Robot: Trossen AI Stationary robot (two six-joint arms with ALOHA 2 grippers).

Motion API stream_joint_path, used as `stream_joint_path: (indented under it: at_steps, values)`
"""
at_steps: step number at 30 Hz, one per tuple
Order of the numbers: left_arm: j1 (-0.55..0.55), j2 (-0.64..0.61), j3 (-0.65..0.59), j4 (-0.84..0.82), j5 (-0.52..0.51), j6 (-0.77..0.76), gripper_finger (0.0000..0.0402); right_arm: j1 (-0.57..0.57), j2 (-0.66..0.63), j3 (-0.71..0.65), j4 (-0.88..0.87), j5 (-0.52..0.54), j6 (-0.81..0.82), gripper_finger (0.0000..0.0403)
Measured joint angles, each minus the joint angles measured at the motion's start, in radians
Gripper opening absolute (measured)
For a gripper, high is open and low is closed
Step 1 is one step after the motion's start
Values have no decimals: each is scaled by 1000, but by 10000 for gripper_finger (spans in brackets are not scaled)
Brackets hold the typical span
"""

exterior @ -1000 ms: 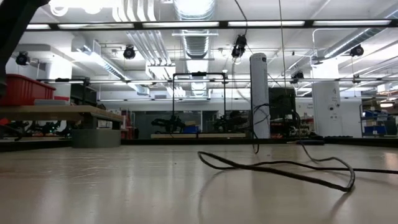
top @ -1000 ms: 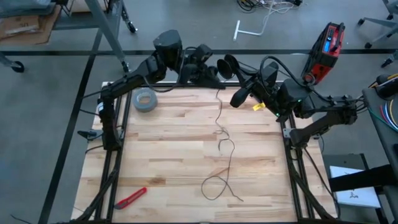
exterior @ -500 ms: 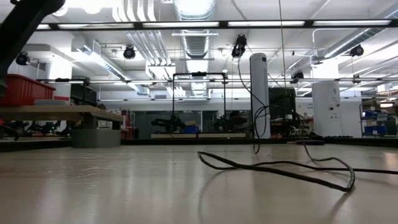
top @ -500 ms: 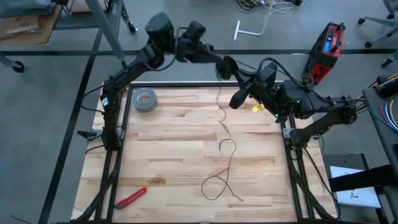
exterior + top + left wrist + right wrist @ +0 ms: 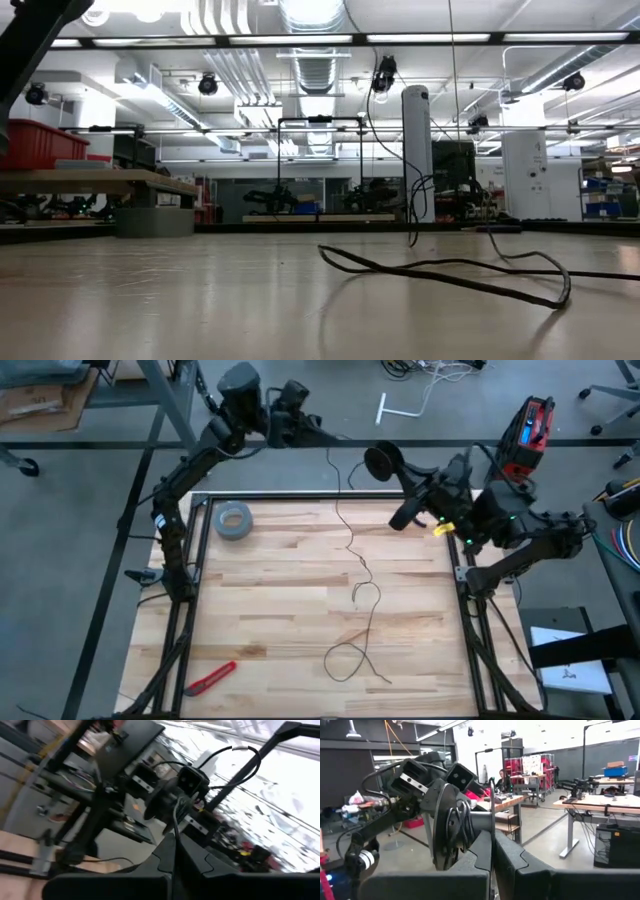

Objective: Coil cords
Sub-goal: Coil the black wire on the black spool

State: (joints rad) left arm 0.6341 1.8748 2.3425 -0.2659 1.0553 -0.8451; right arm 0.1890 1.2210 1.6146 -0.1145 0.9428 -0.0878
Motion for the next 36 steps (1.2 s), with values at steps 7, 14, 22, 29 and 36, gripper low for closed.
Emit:
stream_joint_path:
  at_steps: [7, 14, 22, 29, 36]
  values:
    - [58, -54, 1, -202, -28, 153, 0, 17, -37, 0, 9, 1, 8, 0]
    - [-56, -62, 0, -477, -123, 381, 0, 16, -26, 0, 57, 2, -18, 0]
    - [-226, -20, -2, -516, -353, 482, 0, 16, -7, 0, 76, 53, -25, 0]
    - [-245, 55, -3, -392, -464, 429, 0, 19, 4, 0, 80, 49, -14, 0]
    - [-250, 94, -4, -297, -417, 319, 0, 34, 14, 0, 83, 50, 11, 0]
